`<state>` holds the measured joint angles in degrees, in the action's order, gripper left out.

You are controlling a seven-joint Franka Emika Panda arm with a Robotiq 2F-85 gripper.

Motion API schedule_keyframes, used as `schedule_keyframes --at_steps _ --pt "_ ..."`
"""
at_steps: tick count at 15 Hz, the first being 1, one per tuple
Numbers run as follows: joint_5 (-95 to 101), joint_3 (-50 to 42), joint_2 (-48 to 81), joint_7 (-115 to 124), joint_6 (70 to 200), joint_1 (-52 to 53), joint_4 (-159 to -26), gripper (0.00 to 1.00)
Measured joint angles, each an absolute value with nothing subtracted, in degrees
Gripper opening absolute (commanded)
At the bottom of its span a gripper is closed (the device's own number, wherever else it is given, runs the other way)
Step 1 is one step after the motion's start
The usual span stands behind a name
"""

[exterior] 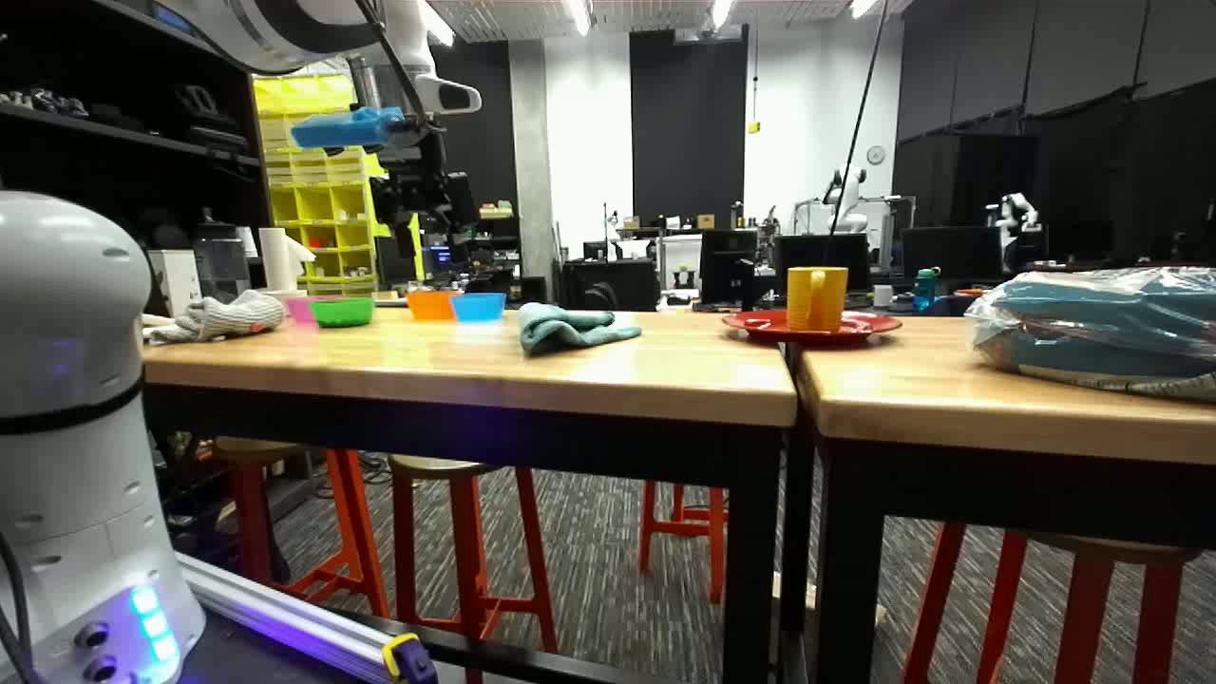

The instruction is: Unfold the blue cloth

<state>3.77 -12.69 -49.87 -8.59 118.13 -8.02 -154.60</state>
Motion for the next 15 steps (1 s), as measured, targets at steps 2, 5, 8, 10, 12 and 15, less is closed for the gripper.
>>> schedule_keyframes --at_steps 2,5,8,10,12,15 --pt "3.77 -12.69 -49.87 -8.58 118.13 -8.02 -154.6 1.0" --pt "3.77 -12.69 -49.87 -8.58 118.13 -8.02 -154.59 1.0" --pt "3.77 -12.69 -49.87 -8.58 118.13 -8.02 -154.59 1.0" --pt "3.75 -12.69 -49.87 -8.58 118.13 -8.02 -154.6 1.0" --pt "3.74 -12.68 -49.74 -8.58 118.13 -8.02 -154.6 1.0" --pt "3.62 -12.4 -48.74 -8.45 118.42 -7.95 -154.4 1.0"
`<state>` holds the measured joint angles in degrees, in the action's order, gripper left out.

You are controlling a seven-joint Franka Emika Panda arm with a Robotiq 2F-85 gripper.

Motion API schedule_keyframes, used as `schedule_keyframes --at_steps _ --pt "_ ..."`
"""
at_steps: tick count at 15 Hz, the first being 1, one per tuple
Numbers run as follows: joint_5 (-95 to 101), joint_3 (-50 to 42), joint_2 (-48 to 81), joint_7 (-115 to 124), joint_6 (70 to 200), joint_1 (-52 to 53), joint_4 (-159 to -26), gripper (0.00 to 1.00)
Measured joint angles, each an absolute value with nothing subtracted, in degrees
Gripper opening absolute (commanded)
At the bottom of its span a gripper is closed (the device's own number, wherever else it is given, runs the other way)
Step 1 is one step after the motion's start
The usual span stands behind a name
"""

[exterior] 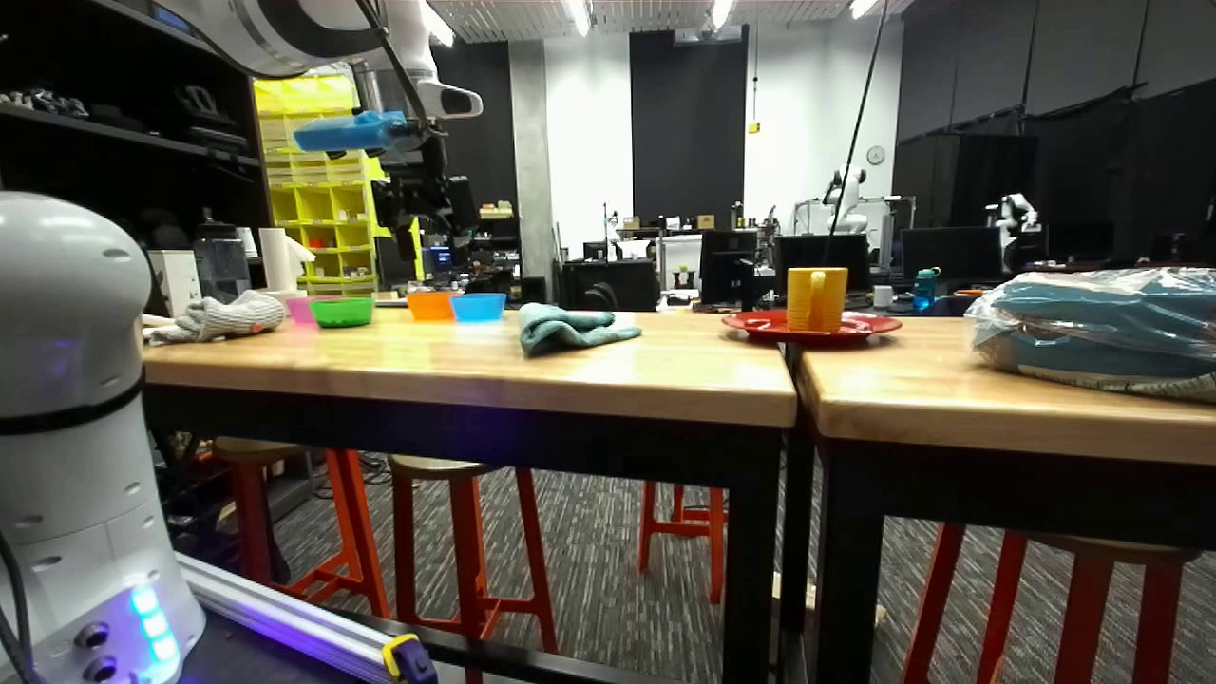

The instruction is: Unfold the blue cloth

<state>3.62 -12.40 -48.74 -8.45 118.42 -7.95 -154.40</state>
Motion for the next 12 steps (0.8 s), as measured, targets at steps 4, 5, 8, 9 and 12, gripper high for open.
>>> schedule_keyframes --at_steps 4,5,8,9,12 --pt "3.32 -12.02 -44.68 -8.39 119.44 -7.09 -152.06 1.0" --pt "3.26 -11.95 -43.36 -8.39 119.53 -6.85 -150.99 1.0" --pt "2.88 -11.95 -38.8 -8.48 119.57 -6.3 -147.0 1.0" --pt "2.58 -12.02 -36.99 -8.67 119.56 -6.19 -145.44 1.0" --pt "1.78 -12.5 -31.09 -9.98 119.39 -5.85 -140.21 1.0"
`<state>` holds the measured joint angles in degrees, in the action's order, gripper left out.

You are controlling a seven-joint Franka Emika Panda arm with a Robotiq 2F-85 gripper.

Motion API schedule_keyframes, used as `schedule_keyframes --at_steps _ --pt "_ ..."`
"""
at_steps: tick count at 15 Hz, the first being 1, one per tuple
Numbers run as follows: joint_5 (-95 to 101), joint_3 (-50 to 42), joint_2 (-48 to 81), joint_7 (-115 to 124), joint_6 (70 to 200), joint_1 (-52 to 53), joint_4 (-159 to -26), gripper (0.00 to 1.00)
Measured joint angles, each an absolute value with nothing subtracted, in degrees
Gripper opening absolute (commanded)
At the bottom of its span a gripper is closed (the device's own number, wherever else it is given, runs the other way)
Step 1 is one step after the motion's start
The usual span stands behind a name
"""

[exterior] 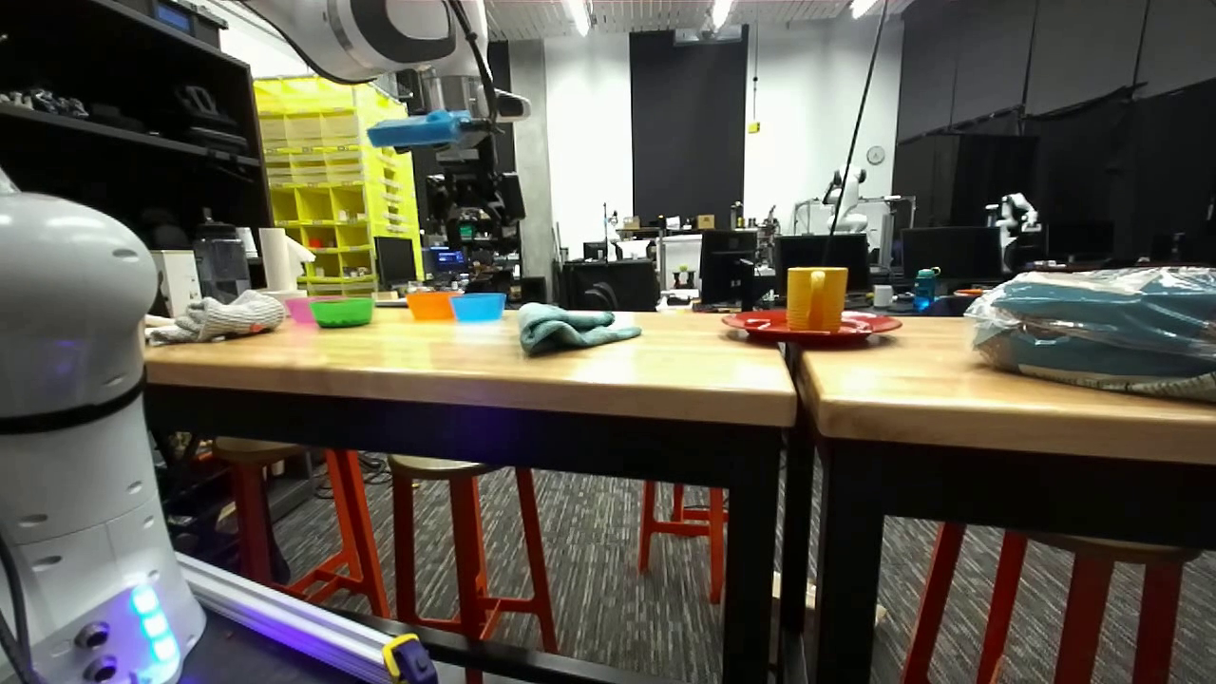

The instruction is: Unfold the blue cloth

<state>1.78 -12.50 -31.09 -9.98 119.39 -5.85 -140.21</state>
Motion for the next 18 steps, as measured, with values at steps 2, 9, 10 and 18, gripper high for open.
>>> schedule_keyframes --at_steps 2,9,10,18 --pt "1.33 -12.91 -26.79 -11.28 119.03 -5.84 -136.31 1.0" --pt "-0.38 -14.27 -13.57 -15.56 116.41 -6.29 -124.59 1.0" --pt "-0.67 -14.35 -12.08 -16.06 116.14 -6.48 -123.54 1.0" --pt "-4.09 -14.53 -2.71 -18.63 117.6 -8.22 -117.51 1.0"
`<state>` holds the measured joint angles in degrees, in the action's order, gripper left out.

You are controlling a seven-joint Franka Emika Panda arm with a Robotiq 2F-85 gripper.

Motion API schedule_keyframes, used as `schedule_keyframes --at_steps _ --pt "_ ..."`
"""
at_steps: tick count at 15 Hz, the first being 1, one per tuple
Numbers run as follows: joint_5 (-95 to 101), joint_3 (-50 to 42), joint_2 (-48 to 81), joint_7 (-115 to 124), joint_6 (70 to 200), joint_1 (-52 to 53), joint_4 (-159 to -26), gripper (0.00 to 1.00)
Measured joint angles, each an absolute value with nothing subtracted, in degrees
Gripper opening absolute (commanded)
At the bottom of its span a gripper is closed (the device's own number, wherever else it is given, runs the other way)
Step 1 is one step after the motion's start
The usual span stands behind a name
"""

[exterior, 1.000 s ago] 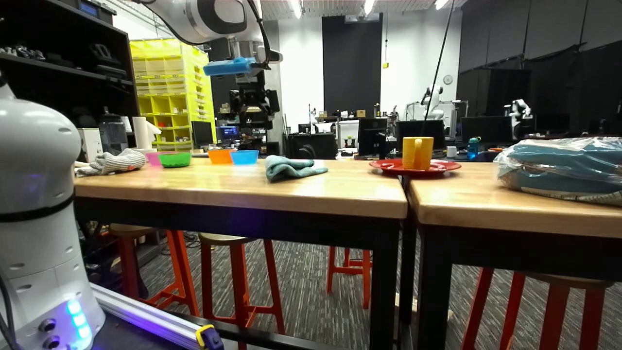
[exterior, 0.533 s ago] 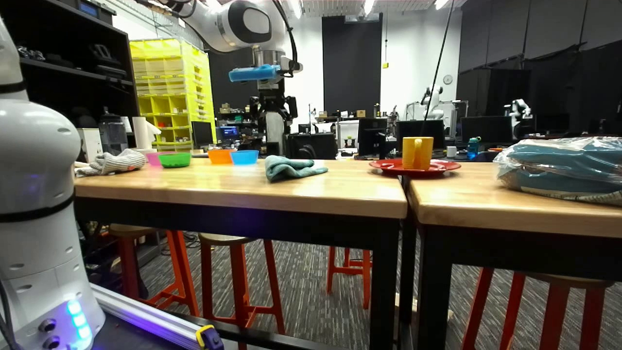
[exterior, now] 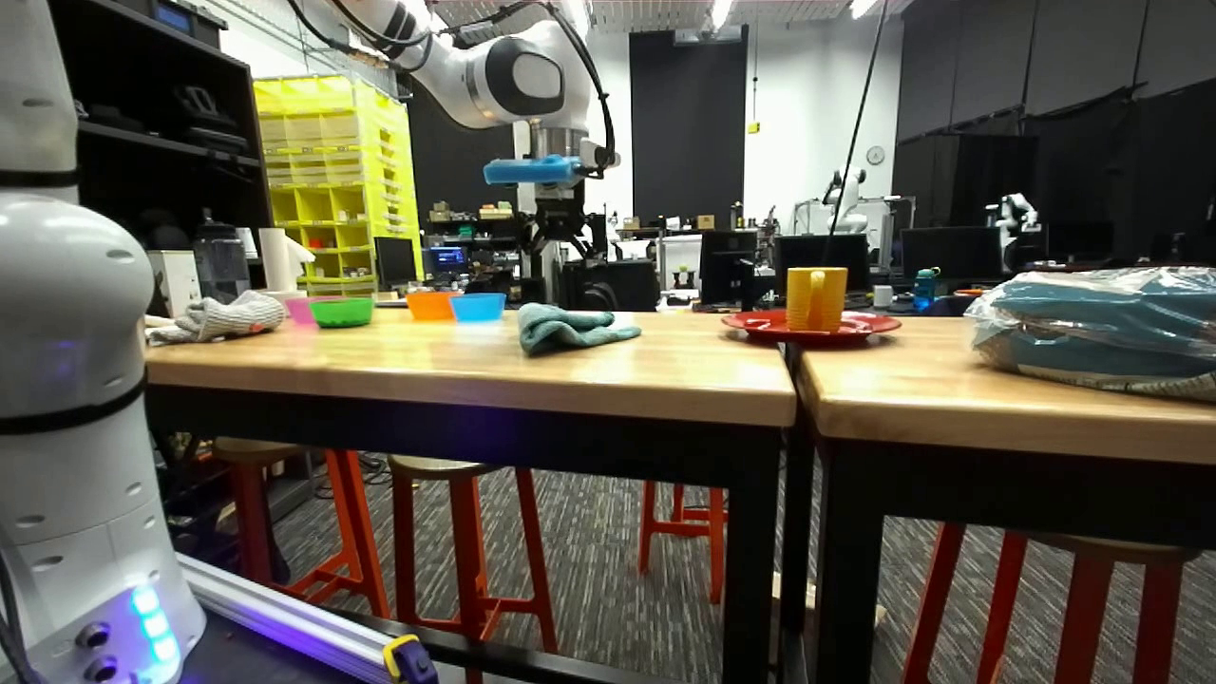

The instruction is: Unfold the blue cloth

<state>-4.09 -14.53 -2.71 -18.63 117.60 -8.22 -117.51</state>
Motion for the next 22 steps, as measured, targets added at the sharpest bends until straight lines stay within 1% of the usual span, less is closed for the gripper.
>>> schedule_keyframes --at_steps 6,7,8,9,10,11,13,14,15,16,18,22 --pt "-7.19 -14.41 2.96 -19.04 121.8 -9.0 -114.13 1.0" --pt "-7.33 -14.36 3.89 -18.99 122.5 -9.18 -113.66 0.95" --pt "-7.38 -14.28 4.8 -18.9 123.2 -9.4 -113.22 0.93" --pt "-7.39 -14.2 5.68 -18.82 123.97 -9.6 -112.86 0.88" --pt "-7.4 -14.1 6.51 -18.69 124.64 -9.79 -112.51 0.89" --pt "-7.41 -13.96 7.29 -18.57 125.24 -10.0 -112.17 0.88" --pt "-7.41 -13.72 8.72 -18.36 126.33 -10.41 -111.58 0.84" --pt "-7.41 -13.63 9.3 -18.24 126.9 -10.59 -111.45 0.79" --pt "-7.42 -13.53 9.83 -18.04 127.41 -10.79 -111.34 0.77" --pt "-7.42 -13.42 10.34 -17.81 127.89 -11.0 -111.2 0.58" --pt "-7.42 -13.16 11.14 -17.35 128.44 -11.41 -110.85 0.45" --pt "-7.42 -12.74 11.63 -16.58 128.89 -11.8 -110.56 0.12"
